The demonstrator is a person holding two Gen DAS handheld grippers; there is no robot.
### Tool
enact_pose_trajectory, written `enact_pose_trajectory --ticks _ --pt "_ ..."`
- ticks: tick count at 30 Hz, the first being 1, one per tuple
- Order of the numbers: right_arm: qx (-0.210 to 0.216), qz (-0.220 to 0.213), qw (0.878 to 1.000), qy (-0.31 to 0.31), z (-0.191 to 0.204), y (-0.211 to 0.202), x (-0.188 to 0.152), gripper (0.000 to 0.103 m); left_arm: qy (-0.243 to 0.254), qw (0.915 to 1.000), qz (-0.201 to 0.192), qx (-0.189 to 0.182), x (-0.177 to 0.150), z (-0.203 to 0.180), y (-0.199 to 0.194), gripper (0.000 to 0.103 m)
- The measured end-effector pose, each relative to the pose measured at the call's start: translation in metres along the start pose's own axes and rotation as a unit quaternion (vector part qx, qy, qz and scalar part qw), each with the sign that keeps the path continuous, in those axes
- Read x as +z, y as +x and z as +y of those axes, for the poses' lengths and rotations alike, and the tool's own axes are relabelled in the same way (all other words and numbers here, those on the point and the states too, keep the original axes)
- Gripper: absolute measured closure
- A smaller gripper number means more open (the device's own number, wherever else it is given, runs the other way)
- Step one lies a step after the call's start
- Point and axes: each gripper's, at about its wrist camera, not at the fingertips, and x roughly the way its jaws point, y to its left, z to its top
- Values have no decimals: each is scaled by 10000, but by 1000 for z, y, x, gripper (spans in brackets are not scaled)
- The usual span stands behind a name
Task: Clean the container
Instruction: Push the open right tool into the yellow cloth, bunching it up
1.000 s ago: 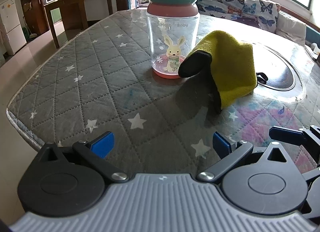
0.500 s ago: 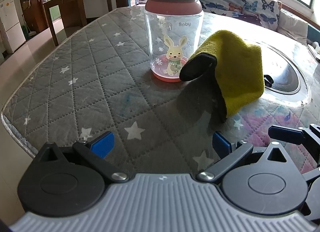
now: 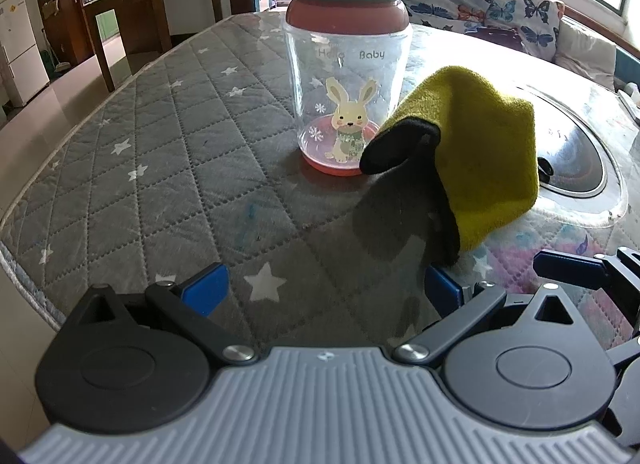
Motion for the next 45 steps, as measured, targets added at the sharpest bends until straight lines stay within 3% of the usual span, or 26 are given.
enact_pose_trajectory --ticks 45 --pt "-241 -361 9989 -162 -19 14 44 0 -356 9990 -265 64 40 13 11 0"
